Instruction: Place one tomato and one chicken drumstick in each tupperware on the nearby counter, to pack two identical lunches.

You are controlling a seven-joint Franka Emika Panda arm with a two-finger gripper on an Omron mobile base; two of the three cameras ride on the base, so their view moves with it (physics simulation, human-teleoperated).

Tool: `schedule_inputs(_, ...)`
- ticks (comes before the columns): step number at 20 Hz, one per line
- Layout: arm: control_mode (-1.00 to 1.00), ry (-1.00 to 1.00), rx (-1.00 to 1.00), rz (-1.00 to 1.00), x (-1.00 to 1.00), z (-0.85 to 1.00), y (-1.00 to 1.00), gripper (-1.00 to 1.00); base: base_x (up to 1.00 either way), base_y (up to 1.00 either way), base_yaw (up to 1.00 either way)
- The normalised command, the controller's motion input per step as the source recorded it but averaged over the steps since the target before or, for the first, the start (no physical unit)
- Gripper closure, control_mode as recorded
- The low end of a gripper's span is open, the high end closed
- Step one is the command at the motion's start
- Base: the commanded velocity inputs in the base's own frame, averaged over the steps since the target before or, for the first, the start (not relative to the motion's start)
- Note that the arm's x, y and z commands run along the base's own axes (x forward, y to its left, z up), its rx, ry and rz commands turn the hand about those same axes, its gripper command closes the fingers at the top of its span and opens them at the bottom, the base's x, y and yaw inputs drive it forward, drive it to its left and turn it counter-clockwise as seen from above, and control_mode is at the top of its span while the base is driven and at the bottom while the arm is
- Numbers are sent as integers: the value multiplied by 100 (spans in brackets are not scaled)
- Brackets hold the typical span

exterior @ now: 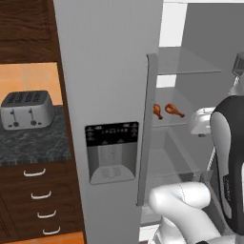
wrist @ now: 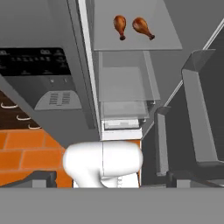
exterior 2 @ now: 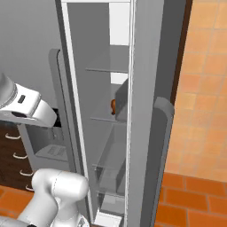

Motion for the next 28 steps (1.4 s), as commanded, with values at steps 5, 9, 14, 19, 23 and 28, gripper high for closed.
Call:
schedule_inputs(5,-100,2,3,2,5,-3,-14,-100,0,-19,3)
schedule_inputs(9,-100,-5,0,0,38,-32,-6,-100,0,0,0)
schedule_inputs(14,-100,0,-2,4,90,-50,-34,-100,0,0,0)
schedule_inputs(19,-100,-2,10,11,100,-58,-56,-100,0,0,0)
schedule_inputs(23,-100,-13,3,16,100,-52,-11,-100,0,0,0)
schedule_inputs(28,-100,-15,0,2,100,-12,0,-100,0,0,0)
